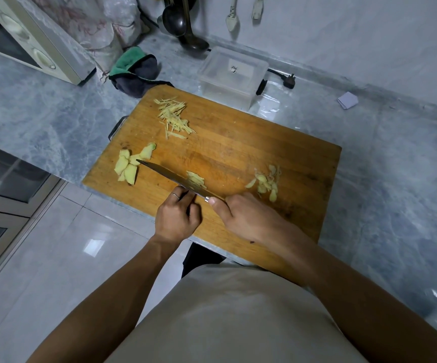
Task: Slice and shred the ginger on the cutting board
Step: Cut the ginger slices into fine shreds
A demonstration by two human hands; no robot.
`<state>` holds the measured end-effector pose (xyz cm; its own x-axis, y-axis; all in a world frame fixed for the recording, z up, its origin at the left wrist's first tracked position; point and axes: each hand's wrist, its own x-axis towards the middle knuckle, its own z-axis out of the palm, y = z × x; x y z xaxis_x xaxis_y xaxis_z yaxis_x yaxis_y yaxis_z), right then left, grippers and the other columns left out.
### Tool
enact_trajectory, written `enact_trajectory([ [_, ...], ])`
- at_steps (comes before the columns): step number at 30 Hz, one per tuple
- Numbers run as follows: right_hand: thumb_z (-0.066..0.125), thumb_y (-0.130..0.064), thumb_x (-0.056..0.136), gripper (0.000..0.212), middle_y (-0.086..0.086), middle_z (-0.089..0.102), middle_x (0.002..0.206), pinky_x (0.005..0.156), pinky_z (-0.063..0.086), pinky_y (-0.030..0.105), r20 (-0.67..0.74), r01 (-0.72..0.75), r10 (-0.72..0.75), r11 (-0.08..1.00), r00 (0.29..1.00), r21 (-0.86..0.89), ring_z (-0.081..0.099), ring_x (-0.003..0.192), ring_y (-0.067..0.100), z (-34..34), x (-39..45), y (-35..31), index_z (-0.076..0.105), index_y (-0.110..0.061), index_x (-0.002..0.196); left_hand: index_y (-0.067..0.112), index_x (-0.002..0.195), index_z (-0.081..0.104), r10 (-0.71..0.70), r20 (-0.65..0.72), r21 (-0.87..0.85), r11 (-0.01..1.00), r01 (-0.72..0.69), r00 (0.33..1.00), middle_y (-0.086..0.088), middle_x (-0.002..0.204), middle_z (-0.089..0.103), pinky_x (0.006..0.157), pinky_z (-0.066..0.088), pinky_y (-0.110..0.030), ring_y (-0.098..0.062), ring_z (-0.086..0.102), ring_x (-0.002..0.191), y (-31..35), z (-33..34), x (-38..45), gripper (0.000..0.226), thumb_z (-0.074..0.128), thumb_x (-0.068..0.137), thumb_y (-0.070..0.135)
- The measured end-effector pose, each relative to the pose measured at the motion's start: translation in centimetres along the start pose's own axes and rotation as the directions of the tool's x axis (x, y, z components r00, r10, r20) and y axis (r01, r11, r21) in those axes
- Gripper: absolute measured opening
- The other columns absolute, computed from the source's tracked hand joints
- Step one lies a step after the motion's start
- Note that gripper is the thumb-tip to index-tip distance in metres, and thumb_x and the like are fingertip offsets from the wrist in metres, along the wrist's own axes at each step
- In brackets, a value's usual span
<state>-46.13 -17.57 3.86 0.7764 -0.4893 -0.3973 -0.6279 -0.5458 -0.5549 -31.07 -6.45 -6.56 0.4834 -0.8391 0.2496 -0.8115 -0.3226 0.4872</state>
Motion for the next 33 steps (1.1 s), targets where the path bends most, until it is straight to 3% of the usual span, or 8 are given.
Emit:
enact_trajectory([
  [10, 0.025, -0.057, 0.106, 0.066, 0.012, 0.056, 0.069, 0.049, 0.035, 0.034, 0.032, -0.009, 0.009, 1.000, 0.999, 0.018, 0.052, 0.059, 0.027, 0.2, 0.6, -0.5, 0.052, -0.010, 0.069, 0.006, 0.089, 0.073, 0.007, -0.015, 0.009, 1.000, -0.007, 1.000, -0.013, 0.097, 0.064, 0.050, 0.047, -0.029, -0.031, 0.060, 0.069, 0.2, 0.2, 0.0, 0.030, 0.046, 0.083, 0.018],
  [12, 0.025, -0.057, 0.106, 0.067, 0.014, 0.058, 0.072, 0.052, 0.040, 0.037, 0.035, -0.012, 0.011, 1.000, 0.999, 0.021, 0.055, 0.062, 0.029, 0.1, 1.1, -0.6, 0.054, -0.008, 0.070, 0.005, 0.092, 0.074, 0.002, -0.012, 0.008, 1.000, -0.002, 1.000, -0.014, 0.098, 0.064, 0.051, 0.048, -0.029, -0.031, 0.061, 0.070, 0.0, 0.2, -0.1, 0.033, 0.045, 0.085, 0.019],
  [17, 0.025, -0.061, 0.104, 0.066, 0.009, 0.058, 0.067, 0.064, 0.051, 0.046, 0.066, -0.081, 0.074, 0.991, 0.995, 0.110, 0.059, 0.064, 0.028, -0.2, 1.7, 0.3, 0.051, -0.013, 0.067, 0.002, 0.106, 0.074, 0.007, -0.003, -0.015, 1.000, -0.007, 1.000, -0.015, 0.113, 0.066, 0.060, 0.056, -0.034, -0.030, 0.068, 0.099, -0.2, 0.4, -0.1, 0.040, 0.045, 0.085, 0.019],
  [20, 0.025, -0.061, 0.104, 0.069, 0.011, 0.069, 0.071, 0.072, 0.058, 0.043, 0.105, -0.146, 0.128, 0.972, 0.986, 0.182, 0.065, 0.063, 0.025, -0.7, 2.3, 0.3, 0.058, -0.011, 0.071, 0.001, 0.110, 0.073, 0.004, -0.003, -0.036, 0.999, -0.004, 1.000, -0.014, 0.117, 0.066, 0.066, 0.058, -0.038, -0.028, 0.064, 0.113, 0.0, 0.3, -0.1, 0.042, 0.044, 0.085, 0.020],
  [23, 0.026, -0.065, 0.102, 0.076, 0.013, 0.069, 0.070, 0.075, 0.057, 0.047, 0.034, -0.144, 0.140, 0.970, 0.990, 0.198, 0.066, 0.068, 0.030, -0.6, 2.5, 0.3, 0.058, -0.008, 0.064, 0.002, 0.113, 0.073, -0.001, 0.006, -0.042, 0.999, 0.001, 1.000, -0.013, 0.119, 0.066, 0.069, 0.059, -0.039, -0.025, 0.061, 0.118, 0.0, 0.3, -0.1, 0.044, 0.043, 0.086, 0.021],
  [28, 0.027, -0.067, 0.101, 0.079, 0.013, 0.058, 0.061, 0.059, 0.048, 0.044, -0.005, -0.107, 0.109, 0.981, 0.994, 0.161, 0.059, 0.062, 0.036, -0.5, 1.1, 0.6, 0.053, -0.005, 0.060, 0.002, 0.112, 0.073, 0.000, 0.008, -0.041, 0.999, 0.000, 1.000, -0.014, 0.119, 0.066, 0.069, 0.060, -0.040, -0.026, 0.062, 0.117, 0.0, 0.2, -0.1, 0.044, 0.043, 0.086, 0.021],
  [33, 0.025, -0.067, 0.101, 0.081, 0.009, 0.067, 0.070, 0.073, 0.055, 0.043, -0.007, -0.114, 0.117, 0.982, 0.993, 0.151, 0.065, 0.067, 0.025, -0.9, 0.9, 0.7, 0.066, -0.005, 0.069, 0.001, 0.112, 0.073, -0.005, 0.018, -0.044, 0.999, 0.006, 1.000, -0.014, 0.119, 0.066, 0.071, 0.061, -0.040, -0.026, 0.062, 0.117, -0.2, 0.4, -0.2, 0.043, 0.044, 0.086, 0.020],
])
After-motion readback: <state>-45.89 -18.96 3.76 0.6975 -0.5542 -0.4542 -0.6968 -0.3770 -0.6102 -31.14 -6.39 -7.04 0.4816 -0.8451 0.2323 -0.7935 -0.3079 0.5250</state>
